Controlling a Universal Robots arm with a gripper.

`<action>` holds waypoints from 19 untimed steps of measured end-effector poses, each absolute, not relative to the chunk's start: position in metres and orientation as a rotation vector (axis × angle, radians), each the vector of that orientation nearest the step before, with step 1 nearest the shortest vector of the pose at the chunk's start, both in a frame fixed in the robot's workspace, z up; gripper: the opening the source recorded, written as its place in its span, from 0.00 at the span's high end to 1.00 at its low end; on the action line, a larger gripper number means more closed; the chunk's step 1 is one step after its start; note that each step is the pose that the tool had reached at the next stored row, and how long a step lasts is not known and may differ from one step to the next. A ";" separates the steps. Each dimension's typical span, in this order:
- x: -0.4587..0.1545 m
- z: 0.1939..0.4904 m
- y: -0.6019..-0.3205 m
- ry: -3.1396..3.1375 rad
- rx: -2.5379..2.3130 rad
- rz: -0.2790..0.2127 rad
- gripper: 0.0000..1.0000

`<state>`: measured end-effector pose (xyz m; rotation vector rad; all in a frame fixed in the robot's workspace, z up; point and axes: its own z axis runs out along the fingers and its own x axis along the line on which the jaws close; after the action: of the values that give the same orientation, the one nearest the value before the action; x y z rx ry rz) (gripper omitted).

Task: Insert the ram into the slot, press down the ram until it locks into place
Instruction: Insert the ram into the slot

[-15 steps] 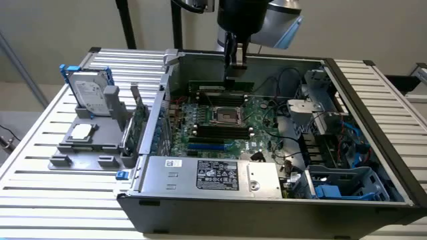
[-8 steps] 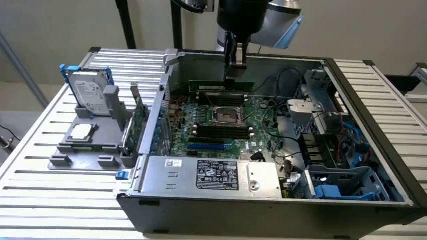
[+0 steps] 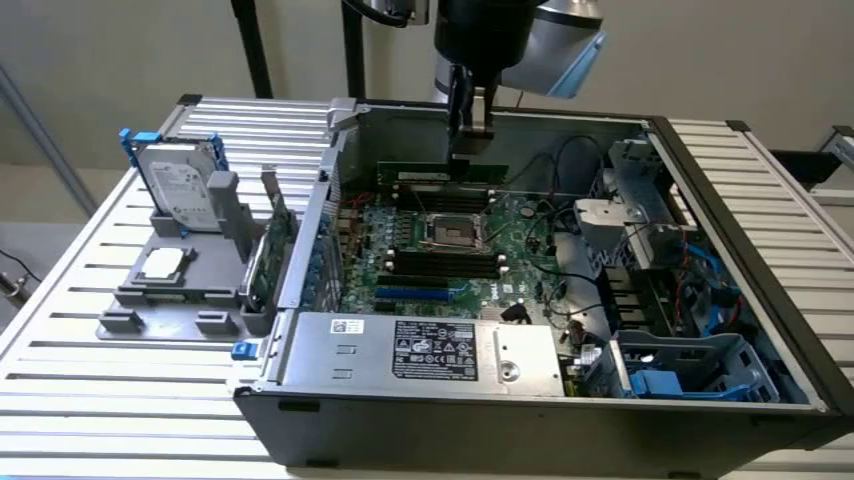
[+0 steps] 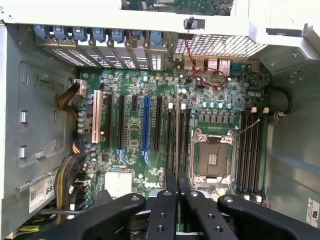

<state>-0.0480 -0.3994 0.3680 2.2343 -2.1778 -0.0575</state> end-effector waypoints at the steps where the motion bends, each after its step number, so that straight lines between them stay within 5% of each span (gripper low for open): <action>1: -0.048 0.367 -0.398 -2.177 2.232 -0.058 0.87; 19: -0.027 0.340 -0.391 -2.180 2.202 -0.075 0.87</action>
<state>-0.0273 -0.3906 0.3403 2.2017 -2.1801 -0.0748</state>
